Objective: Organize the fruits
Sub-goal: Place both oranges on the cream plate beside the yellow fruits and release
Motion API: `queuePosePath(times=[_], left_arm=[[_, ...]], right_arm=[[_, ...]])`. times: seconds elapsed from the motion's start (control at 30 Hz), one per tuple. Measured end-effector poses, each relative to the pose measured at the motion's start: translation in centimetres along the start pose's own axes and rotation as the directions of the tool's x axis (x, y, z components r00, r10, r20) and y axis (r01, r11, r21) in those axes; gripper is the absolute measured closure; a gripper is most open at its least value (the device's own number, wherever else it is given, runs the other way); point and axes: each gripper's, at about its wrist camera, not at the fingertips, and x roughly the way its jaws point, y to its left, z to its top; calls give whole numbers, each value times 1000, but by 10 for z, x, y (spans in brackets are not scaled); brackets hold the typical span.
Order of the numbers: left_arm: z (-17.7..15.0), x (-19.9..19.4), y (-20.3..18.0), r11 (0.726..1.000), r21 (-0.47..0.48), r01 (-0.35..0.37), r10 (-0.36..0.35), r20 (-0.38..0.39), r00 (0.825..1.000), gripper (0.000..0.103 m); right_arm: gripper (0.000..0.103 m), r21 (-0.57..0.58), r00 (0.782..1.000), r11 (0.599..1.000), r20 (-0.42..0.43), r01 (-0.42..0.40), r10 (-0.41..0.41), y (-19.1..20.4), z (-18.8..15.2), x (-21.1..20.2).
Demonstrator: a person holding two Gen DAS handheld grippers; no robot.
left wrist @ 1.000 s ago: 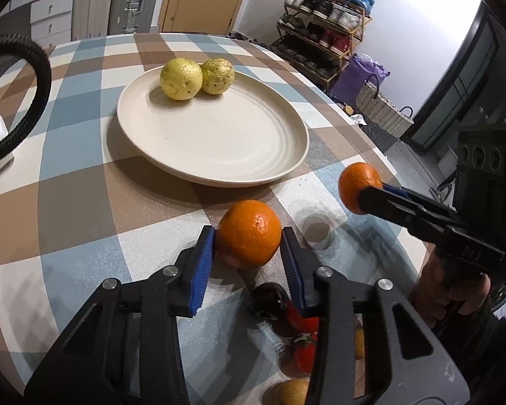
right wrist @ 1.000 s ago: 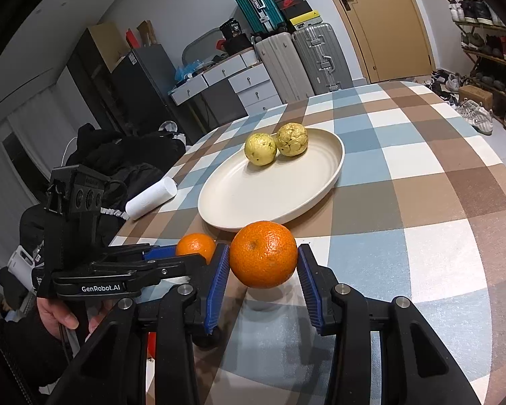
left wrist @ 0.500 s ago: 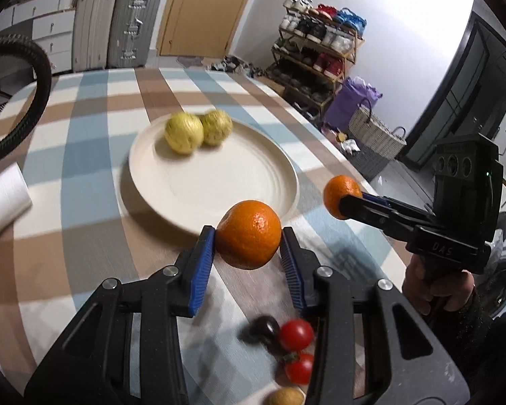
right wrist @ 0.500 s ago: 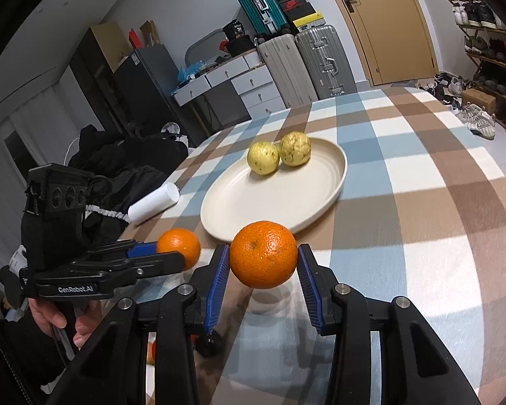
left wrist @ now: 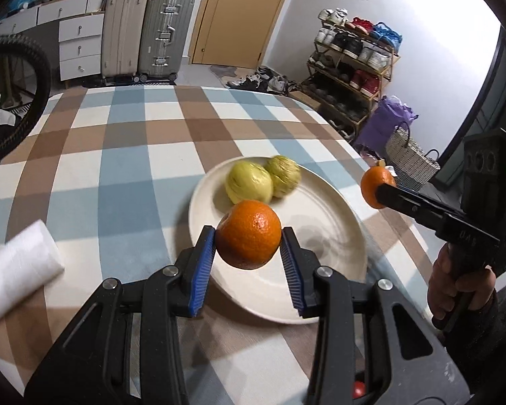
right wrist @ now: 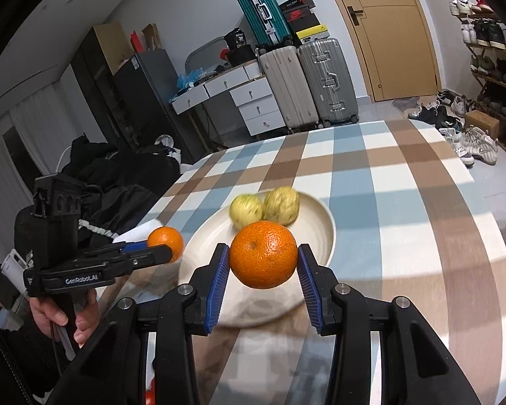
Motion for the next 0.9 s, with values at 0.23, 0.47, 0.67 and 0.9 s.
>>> queuePosePath(times=[0.23, 0.47, 0.67, 0.9], left_arm=[[18, 31, 15, 1000, -10, -4, 4, -25, 1000, 67], [21, 55, 22, 1000, 8, -7, 8, -55, 998, 67], [20, 60, 17, 1000, 21, -21, 22, -33, 999, 67], [21, 70, 12, 999, 39, -29, 31, -49, 998, 67]], right_arm=[[61, -15, 999, 1000, -45, 24, -25, -13, 27, 41], [61, -74, 991, 994, -98, 82, -89, -17, 33, 77], [61, -82, 986, 991, -128, 102, -112, -21, 30, 91], [61, -93, 982, 989, -142, 116, -128, -21, 30, 102]])
